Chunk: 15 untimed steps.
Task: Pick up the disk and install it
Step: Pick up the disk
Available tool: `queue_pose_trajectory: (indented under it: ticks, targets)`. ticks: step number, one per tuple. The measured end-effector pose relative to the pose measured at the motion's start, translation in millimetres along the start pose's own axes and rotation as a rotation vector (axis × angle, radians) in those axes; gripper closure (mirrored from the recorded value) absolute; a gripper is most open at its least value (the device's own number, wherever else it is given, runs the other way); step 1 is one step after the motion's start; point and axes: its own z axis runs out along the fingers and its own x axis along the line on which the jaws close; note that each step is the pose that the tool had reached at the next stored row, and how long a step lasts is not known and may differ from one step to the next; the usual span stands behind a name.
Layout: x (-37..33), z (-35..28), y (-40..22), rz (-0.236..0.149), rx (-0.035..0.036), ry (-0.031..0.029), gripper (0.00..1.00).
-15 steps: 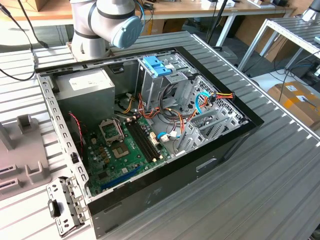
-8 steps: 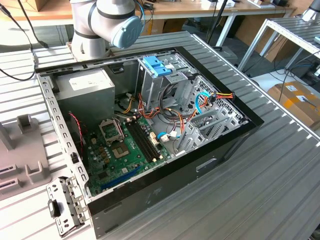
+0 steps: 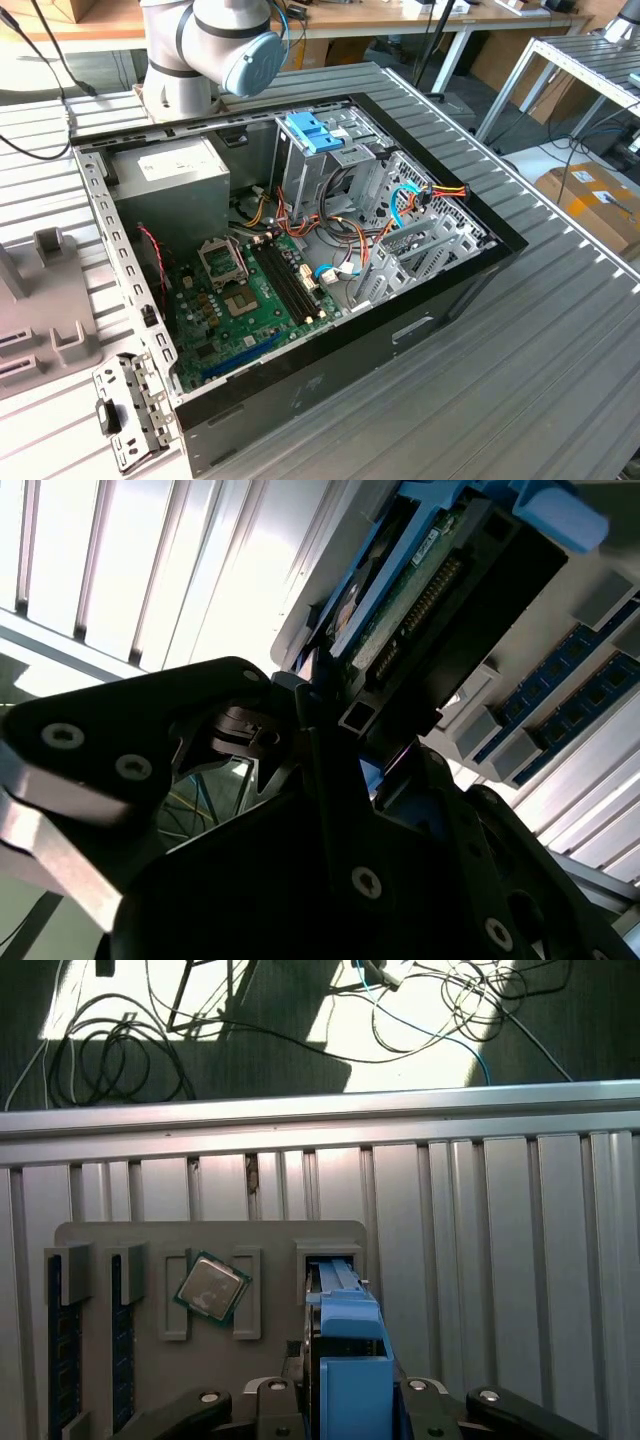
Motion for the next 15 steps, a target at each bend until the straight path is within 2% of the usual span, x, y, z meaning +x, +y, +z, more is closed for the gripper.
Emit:
queue_pose_trajectory:
  ticks: [15]
  targets:
    - [-0.5,-11.0,0.3,0.0,0.0,-0.0005,0.64]
